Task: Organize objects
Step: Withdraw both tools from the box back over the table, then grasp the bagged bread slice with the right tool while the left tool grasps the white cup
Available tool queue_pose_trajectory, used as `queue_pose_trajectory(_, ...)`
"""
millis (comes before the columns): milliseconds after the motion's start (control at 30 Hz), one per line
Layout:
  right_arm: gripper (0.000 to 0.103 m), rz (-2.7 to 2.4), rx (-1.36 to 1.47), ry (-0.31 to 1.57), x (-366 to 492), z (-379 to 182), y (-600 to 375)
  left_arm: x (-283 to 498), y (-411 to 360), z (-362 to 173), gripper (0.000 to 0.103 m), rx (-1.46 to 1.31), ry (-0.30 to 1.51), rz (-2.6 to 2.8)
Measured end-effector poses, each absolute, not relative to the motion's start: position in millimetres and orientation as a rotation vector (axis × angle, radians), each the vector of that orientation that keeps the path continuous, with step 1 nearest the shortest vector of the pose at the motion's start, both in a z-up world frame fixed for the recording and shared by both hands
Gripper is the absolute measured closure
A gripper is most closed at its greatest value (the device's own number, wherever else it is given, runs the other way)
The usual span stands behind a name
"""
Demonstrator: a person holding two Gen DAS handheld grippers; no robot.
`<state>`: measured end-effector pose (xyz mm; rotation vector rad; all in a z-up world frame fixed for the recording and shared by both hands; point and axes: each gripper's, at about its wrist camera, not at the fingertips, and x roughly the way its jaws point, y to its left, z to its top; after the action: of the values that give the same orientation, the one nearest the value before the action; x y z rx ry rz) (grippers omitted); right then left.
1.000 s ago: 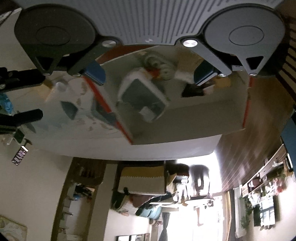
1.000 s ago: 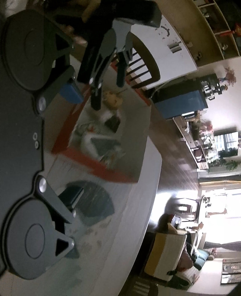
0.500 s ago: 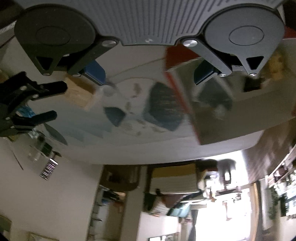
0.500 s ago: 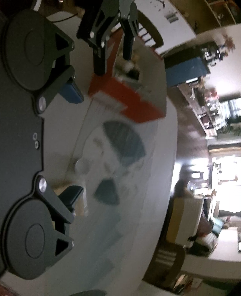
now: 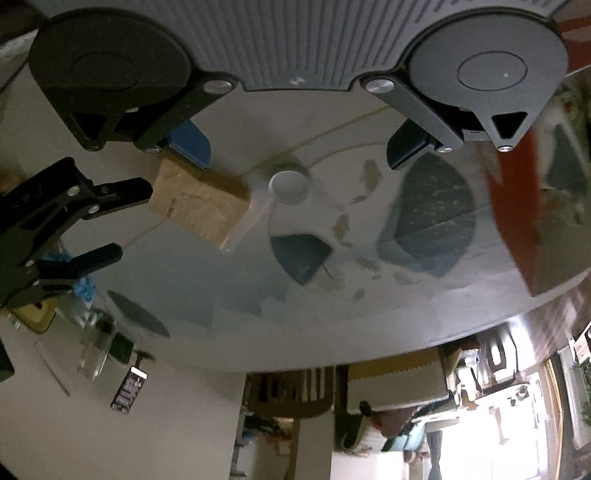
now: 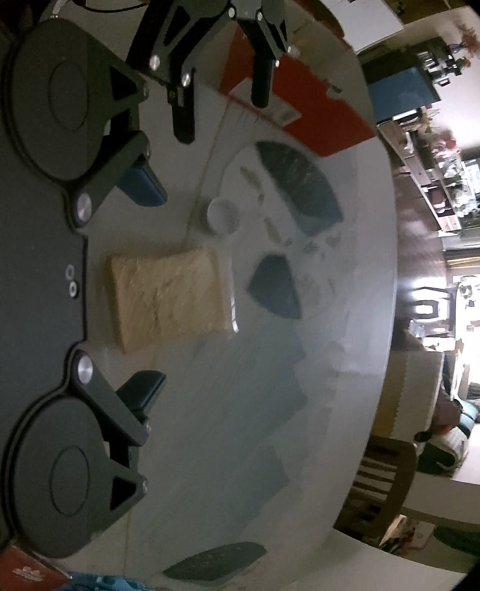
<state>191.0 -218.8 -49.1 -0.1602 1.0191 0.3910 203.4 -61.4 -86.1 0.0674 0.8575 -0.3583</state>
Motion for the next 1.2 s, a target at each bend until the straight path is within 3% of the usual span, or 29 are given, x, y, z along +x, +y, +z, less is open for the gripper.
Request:
queue_pose_trajectory(800, 0.009, 0.473, -0.310, 1.090, 218, -108, -206, 261, -95, -148, 0.002, 0.105, 0.940, -0.250)
queue_pose_trajectory(1000, 0.013, 0.468, -0.290, 1.094, 225, -112, -207, 261, -101, -150, 0.013, 0.148, 0.925, -0.231)
queue_pose_trajectory(1200, 0.022, 0.458, -0.265, 1.095, 229, -111, -210, 259, -103, -146, 0.040, 0.145, 0.903, -0.241)
